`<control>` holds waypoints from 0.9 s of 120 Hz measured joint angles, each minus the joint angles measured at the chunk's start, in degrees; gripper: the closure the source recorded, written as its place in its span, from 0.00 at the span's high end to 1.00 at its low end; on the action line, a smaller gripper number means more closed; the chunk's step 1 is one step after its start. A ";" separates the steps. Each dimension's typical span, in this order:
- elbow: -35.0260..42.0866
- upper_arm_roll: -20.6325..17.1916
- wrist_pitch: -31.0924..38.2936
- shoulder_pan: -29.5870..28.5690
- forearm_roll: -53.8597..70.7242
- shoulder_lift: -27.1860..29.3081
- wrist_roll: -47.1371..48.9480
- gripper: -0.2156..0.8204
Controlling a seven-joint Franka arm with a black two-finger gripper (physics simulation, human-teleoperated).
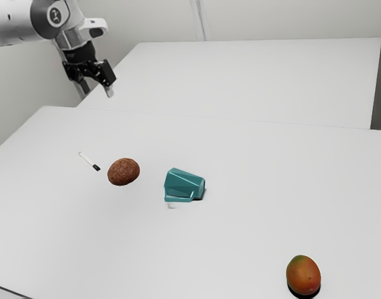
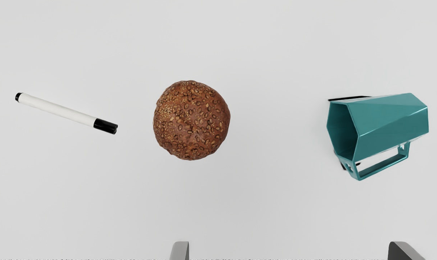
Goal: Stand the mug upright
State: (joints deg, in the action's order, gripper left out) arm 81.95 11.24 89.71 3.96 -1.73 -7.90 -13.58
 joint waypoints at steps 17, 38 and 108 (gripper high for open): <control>2.78 1.01 0.34 0.11 -1.97 1.02 -1.69 0.79; 19.56 3.46 3.14 -0.84 -15.29 7.33 -3.32 0.79; 36.72 1.07 15.11 0.95 -49.07 0.81 -6.29 0.79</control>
State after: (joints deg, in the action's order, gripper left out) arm 118.67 12.31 104.82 4.91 -50.80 -7.10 -19.87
